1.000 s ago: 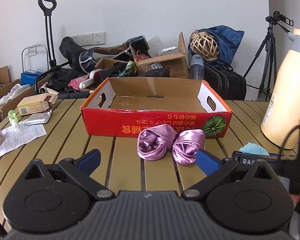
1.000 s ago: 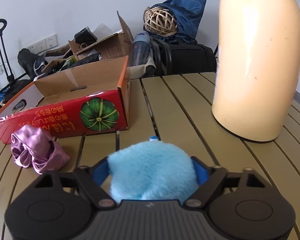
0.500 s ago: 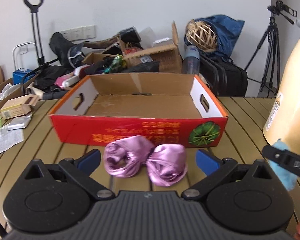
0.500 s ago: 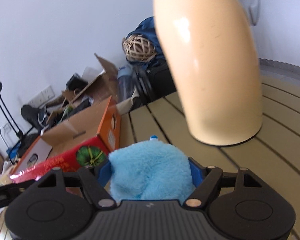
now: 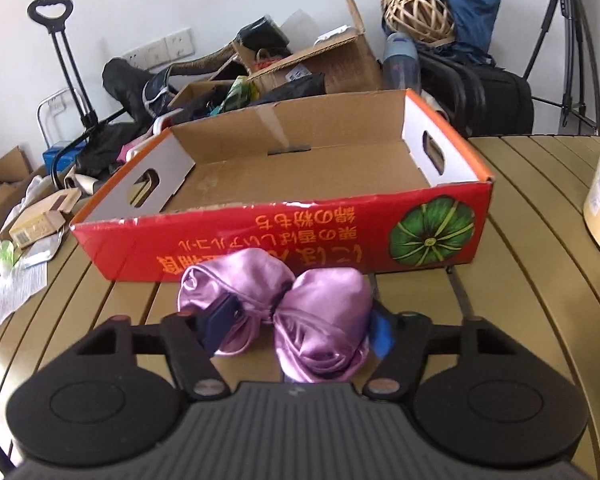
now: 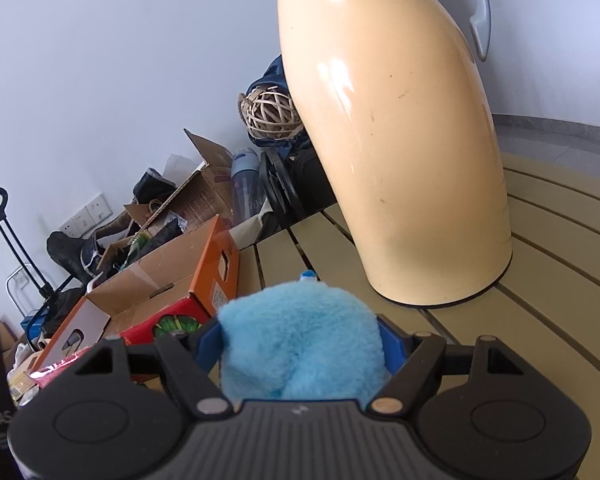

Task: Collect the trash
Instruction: 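Grasp the pink satin bow in front of the red box with the left tool, then carry the pink bow and blue plush with both tools down over the bin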

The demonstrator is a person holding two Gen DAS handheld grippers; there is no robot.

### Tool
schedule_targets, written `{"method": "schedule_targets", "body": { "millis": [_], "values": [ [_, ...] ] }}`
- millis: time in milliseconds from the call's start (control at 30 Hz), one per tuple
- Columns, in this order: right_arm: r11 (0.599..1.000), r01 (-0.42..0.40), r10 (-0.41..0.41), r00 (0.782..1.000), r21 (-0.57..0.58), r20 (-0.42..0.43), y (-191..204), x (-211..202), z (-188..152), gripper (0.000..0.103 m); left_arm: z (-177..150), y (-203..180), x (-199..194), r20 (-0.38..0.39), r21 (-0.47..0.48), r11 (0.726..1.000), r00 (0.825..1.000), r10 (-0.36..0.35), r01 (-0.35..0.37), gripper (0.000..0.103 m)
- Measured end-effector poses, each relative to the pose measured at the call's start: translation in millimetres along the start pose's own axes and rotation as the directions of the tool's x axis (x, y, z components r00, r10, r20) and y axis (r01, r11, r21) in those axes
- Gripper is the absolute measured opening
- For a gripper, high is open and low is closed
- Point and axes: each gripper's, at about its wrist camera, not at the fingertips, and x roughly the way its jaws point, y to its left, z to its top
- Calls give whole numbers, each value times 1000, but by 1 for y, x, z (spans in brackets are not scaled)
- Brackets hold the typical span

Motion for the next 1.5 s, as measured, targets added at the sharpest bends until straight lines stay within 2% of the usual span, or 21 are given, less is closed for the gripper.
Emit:
{"method": "schedule_targets", "body": {
  "millis": [67, 133, 400, 600, 767, 1033, 1300, 1500],
  "values": [
    [1000, -5, 5, 1000, 1, 2, -2, -3, 0, 76, 0, 3, -3, 16, -14, 1000, 1000, 11, -11, 50],
    [1000, -8, 8, 1000, -5, 1, -2, -5, 1, 76, 0, 7, -7, 20, -16, 1000, 1000, -17, 18, 29],
    [999, -5, 4, 1000, -45, -7, -1, -15, 1, 76, -9, 28, -35, 52, -7, 999, 997, -50, 50, 27],
    [997, -15, 14, 1000, -71, -16, 6, -35, -3, 76, -16, 53, -78, 115, -9, 996, 989, -89, 90, 27],
    [991, -34, 37, 999, -130, 20, 24, -66, -8, 76, -31, 71, -121, 168, -16, 991, 978, -128, 132, 27],
    [978, -61, 82, 992, -200, 101, 52, -134, -20, 76, -69, 103, -194, 243, 0, 982, 952, -185, 191, 27],
    [957, -118, 151, 983, -267, 107, 73, -197, -47, 76, -115, 142, -252, 239, 29, 970, 941, -240, 240, 27],
    [940, -143, 182, 978, -309, 101, 81, -238, -75, 76, -153, 173, -285, 237, 15, 962, 934, -267, 272, 27]
  ]
}}
